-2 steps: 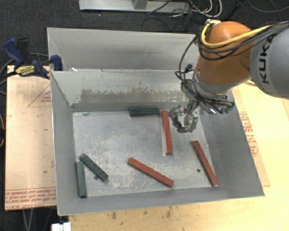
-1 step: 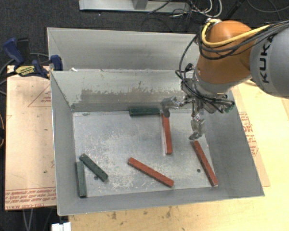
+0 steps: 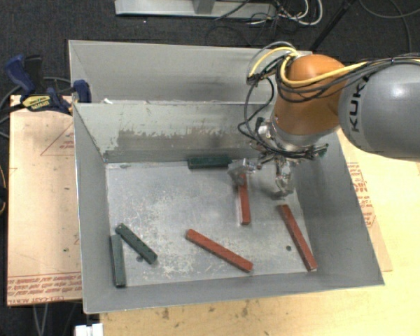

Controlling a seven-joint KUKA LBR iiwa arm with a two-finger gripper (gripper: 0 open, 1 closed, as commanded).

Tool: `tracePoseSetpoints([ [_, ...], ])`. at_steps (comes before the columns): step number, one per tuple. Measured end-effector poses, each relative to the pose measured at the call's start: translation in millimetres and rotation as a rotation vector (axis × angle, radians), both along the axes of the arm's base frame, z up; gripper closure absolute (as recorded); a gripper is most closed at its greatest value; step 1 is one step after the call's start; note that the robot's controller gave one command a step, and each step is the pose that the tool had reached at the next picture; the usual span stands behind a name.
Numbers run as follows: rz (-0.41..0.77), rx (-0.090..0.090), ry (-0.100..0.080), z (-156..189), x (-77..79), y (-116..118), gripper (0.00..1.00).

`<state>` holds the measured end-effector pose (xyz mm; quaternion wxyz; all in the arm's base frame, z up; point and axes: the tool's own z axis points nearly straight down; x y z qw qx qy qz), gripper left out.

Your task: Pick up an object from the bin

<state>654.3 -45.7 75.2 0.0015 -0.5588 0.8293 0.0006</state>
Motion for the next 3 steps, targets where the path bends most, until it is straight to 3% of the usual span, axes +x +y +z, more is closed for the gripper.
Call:
tracePoseSetpoints([
  [1,-0.001,0.002,-0.003,2.2,1.1,0.4,1.00],
  [2,-0.001,0.001,-0.002,1.6,0.7,-0.2,0.00],
  [3,0.383,-0.001,-0.004,-4.2,0.8,-5.2,0.00],
])
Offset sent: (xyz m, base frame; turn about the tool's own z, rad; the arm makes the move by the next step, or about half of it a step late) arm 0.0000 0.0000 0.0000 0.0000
